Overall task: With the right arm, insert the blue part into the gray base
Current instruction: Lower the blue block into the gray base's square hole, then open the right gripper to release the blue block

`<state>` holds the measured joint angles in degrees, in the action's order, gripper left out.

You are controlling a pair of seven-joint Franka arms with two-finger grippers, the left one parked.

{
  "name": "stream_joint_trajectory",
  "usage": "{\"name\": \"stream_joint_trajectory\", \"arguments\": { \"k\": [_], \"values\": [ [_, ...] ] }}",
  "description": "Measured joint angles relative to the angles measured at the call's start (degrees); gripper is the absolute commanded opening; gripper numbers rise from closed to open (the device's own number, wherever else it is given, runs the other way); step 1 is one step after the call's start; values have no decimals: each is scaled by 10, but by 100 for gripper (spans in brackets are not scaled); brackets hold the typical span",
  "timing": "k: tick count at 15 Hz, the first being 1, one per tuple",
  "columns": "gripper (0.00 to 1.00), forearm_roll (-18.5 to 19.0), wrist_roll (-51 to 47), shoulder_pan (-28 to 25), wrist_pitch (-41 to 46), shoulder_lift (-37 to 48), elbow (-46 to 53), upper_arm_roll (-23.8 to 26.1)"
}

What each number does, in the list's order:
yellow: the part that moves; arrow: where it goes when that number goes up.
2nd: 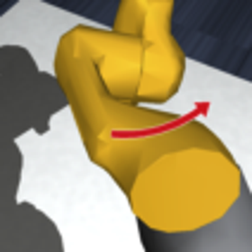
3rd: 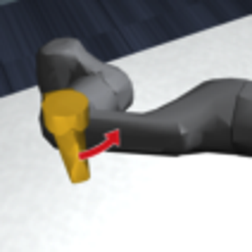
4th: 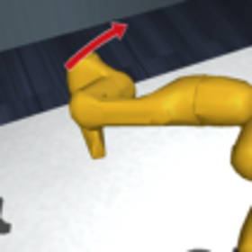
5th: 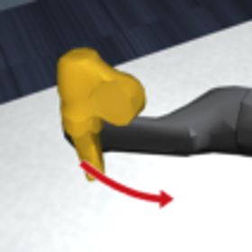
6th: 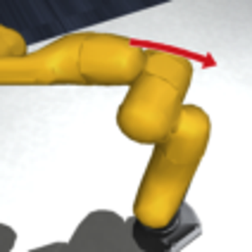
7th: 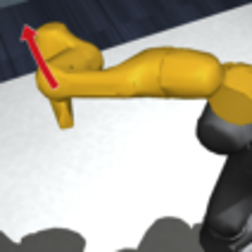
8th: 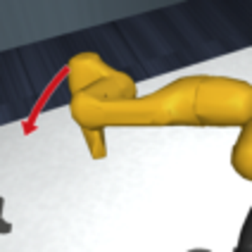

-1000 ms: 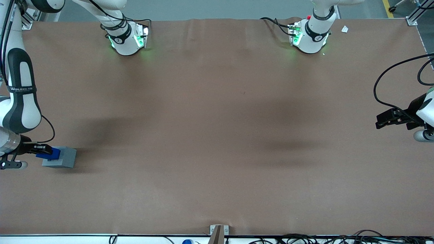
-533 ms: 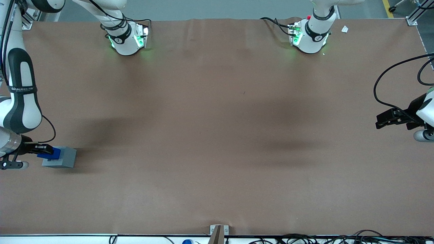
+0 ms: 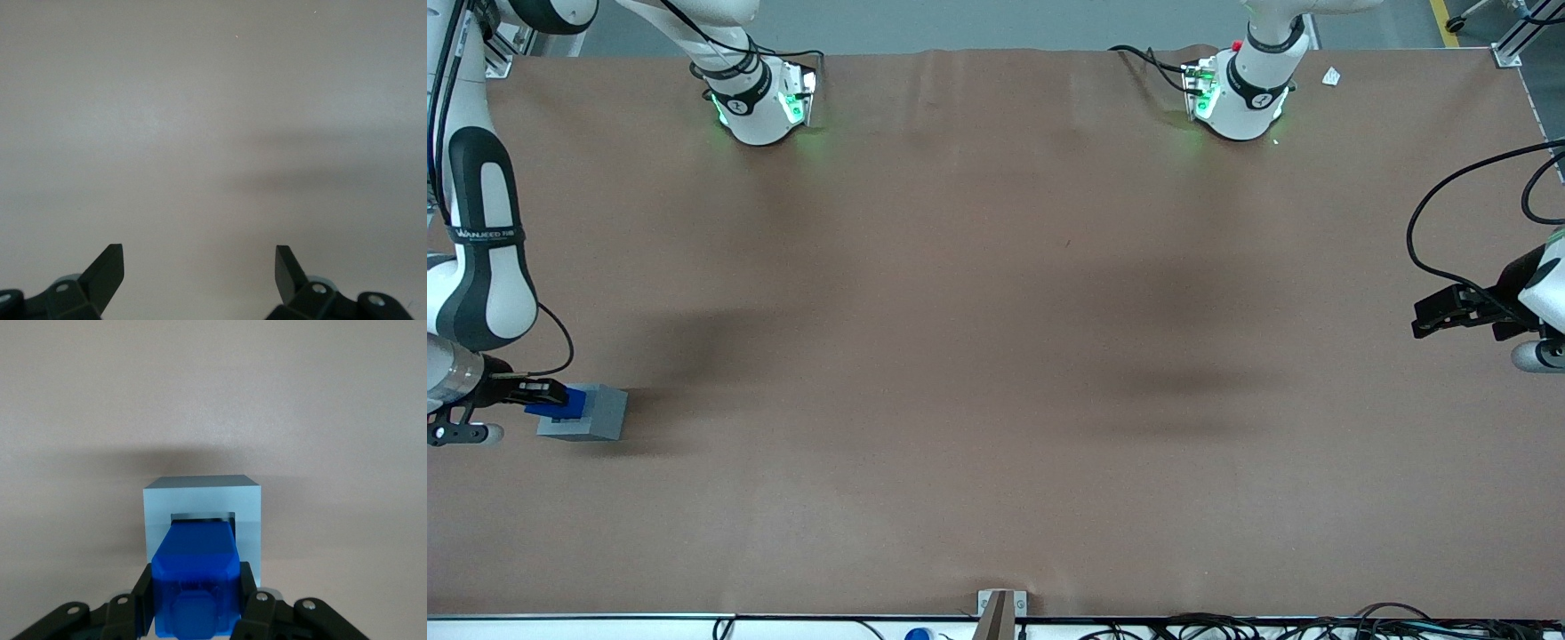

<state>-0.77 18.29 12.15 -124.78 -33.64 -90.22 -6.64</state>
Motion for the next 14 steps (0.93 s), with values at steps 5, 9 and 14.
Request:
{"name": "stream_joint_trajectory", "arguments": {
  "k": [5, 9, 14],
  "values": [
    [4, 0, 0, -1, -1, -13, 10, 2],
    [6, 0, 0, -2, -2, -17, 12, 3],
    [100, 0, 0, -2, -4, -19, 12, 3]
  ]
}}
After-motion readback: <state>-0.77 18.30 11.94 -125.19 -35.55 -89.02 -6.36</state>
